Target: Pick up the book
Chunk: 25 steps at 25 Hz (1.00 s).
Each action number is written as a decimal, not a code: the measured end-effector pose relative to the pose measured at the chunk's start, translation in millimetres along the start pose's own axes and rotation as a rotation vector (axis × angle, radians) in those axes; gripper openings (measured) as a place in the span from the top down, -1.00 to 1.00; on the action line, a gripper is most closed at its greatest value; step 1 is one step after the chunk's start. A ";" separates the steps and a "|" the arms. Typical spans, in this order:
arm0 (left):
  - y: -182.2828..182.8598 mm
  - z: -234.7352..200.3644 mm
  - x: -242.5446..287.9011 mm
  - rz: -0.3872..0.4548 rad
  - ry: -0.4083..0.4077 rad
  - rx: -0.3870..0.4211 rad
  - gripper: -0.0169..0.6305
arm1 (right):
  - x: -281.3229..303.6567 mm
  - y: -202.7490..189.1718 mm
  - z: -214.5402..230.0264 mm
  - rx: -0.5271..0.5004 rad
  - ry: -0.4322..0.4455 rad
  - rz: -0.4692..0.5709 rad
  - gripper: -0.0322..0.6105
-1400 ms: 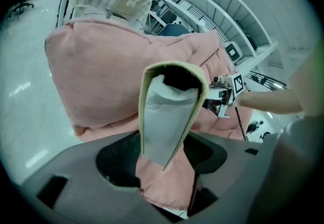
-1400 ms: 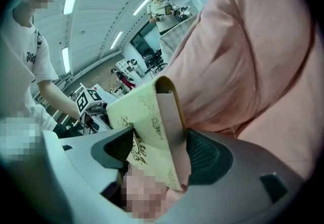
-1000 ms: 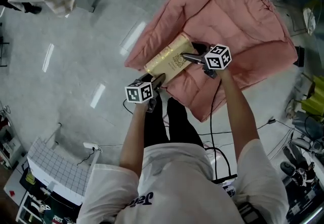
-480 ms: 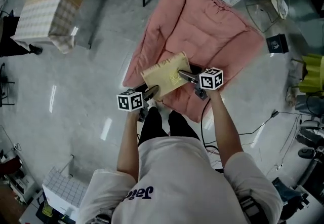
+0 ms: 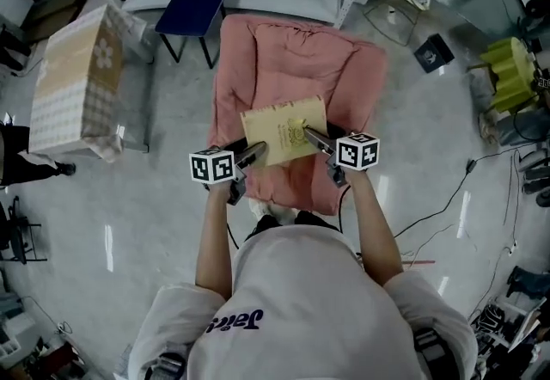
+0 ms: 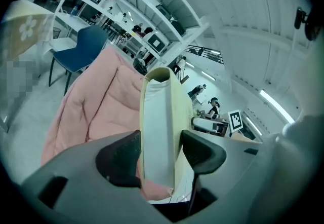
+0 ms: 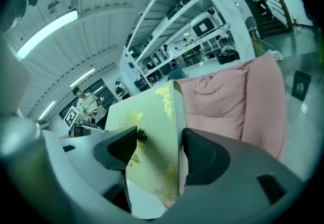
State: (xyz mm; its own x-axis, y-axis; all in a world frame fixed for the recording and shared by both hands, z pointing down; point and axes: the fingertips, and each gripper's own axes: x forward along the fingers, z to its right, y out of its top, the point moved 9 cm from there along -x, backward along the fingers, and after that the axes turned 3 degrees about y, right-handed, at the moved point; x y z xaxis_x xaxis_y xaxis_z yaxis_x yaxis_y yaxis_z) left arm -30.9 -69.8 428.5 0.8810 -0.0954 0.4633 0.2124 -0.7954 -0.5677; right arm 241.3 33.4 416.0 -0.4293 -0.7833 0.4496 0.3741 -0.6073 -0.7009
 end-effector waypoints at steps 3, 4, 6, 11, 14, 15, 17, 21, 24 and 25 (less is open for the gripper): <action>26.2 23.6 9.5 0.012 -0.054 0.068 0.16 | -31.4 16.8 -8.0 -0.017 -0.063 0.097 0.01; 32.2 30.8 10.3 0.019 -0.071 0.086 0.16 | -40.8 19.5 -12.2 -0.026 -0.081 0.120 0.02; 43.5 47.3 11.4 0.036 -0.102 0.116 0.16 | -60.3 25.8 -20.1 -0.041 -0.112 0.158 0.02; 73.8 89.5 14.5 0.061 -0.168 0.194 0.16 | -104.4 48.2 -37.3 -0.065 -0.173 0.270 0.02; 86.2 114.0 13.9 0.086 -0.203 0.239 0.16 | -129.1 58.1 -47.6 -0.085 -0.197 0.340 0.03; 90.7 121.5 12.5 0.099 -0.213 0.253 0.16 | -136.3 62.1 -51.8 -0.095 -0.204 0.362 0.03; 99.4 134.6 9.2 0.129 -0.230 0.280 0.16 | -148.0 69.3 -60.6 -0.119 -0.219 0.408 0.03; 107.4 152.5 6.4 0.197 -0.239 0.349 0.15 | -161.5 76.0 -73.0 -0.185 -0.269 0.481 0.06; 104.3 157.4 7.9 0.236 -0.242 0.352 0.15 | -167.1 77.6 -75.0 -0.208 -0.288 0.499 0.06; 102.7 157.1 7.5 0.241 -0.246 0.345 0.15 | -167.9 77.2 -76.7 -0.214 -0.292 0.501 0.06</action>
State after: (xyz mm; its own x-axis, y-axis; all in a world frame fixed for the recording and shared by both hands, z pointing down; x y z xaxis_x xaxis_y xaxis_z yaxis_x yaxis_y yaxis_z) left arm 63.9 -58.2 266.7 0.9873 -0.0752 0.1401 0.0812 -0.5189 -0.8510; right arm 279.2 128.2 243.9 0.0097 -0.9888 0.1488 0.2859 -0.1398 -0.9480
